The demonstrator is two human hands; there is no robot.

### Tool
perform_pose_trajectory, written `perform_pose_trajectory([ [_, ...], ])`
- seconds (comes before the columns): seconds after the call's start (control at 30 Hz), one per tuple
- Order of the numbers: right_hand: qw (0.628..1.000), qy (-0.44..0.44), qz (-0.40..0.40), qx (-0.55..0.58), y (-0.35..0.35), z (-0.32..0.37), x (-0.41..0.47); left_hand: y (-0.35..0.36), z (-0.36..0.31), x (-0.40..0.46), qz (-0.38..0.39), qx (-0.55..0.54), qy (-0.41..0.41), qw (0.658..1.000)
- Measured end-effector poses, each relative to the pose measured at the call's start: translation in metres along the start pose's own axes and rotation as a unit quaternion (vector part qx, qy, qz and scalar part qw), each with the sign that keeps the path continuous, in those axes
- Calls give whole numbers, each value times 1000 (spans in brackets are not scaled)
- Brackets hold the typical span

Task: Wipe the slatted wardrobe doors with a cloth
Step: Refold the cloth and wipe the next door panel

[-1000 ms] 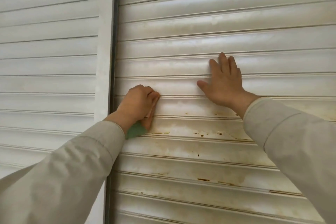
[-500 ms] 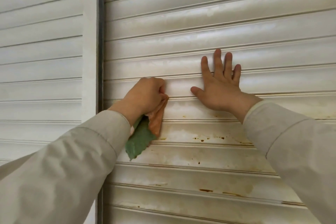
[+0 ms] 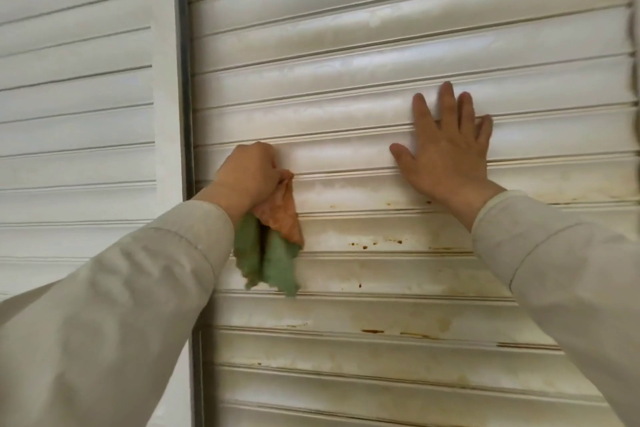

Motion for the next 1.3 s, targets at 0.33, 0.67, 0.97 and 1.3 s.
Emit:
perform_pose_trajectory([
  [0.33,998,-25,66,7,16,1,6,23,-60,5,33,-5,48,998],
  [0.67,999,-29,39,-7,11,-2,2,40,-106,1,46,-18,82,995],
  [0.97,996,-44,72,11,16,6,2,1,-6,1,9,13,-22,1000],
  [1.3,994,-66,79,38,23,44,8,40,-100,7,42,-40,84,995],
])
Point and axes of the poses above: each hand's wrist, its own x-axis towards the middle knuckle, its own y-axis out of the palm, z = x × y, the point moved 9 cm from there along x, towards the middle knuckle, and after that the axes turned 11 degrees about -x, right-handed, at the moved point
